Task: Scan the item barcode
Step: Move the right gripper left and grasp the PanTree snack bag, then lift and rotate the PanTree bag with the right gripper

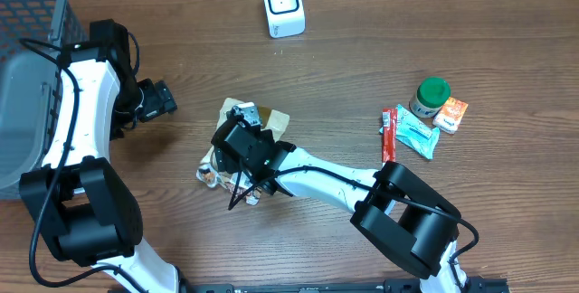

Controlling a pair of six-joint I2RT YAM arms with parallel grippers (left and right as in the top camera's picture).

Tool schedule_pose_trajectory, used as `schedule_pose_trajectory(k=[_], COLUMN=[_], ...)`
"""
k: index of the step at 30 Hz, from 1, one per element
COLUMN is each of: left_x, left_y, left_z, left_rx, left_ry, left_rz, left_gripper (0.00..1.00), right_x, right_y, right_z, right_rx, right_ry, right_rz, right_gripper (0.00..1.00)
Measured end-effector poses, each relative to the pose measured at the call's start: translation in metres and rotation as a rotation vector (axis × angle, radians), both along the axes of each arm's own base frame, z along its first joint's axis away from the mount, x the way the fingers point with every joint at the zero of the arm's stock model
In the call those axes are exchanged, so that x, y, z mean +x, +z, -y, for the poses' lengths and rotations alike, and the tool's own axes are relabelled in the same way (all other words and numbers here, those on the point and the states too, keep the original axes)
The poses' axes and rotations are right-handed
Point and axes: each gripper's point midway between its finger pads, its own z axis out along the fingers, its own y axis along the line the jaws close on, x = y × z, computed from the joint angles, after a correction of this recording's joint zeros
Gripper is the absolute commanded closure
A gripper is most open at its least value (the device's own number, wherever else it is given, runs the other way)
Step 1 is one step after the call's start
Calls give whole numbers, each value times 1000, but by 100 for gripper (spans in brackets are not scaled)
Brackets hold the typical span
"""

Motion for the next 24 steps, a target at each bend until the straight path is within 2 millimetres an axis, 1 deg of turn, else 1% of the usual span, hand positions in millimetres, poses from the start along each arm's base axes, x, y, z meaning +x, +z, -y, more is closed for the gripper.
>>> schedule_pose_trajectory(k=[7, 10, 16, 22, 24], left_x=[0, 0, 0, 0, 0], left_y=[0, 0, 0, 0, 0], left_z=[0, 0, 0, 0, 0], left_rx=[0, 0, 0, 0, 0], left_ry=[0, 0, 0, 0, 0], left_rz=[0, 0, 0, 0, 0], left_gripper=[0, 0, 0, 0, 0], right_x=[2, 6, 17, 19, 21], right_y=[-6, -8, -11, -10, -9], right_z=[19, 29, 53, 87, 95], right_rx=[-80, -105, -156, -210, -211], right_ry=[-37, -58, -107, -177, -197], right_rz=[5, -2, -23, -87, -102], right_gripper=[16, 10, 1, 0, 0])
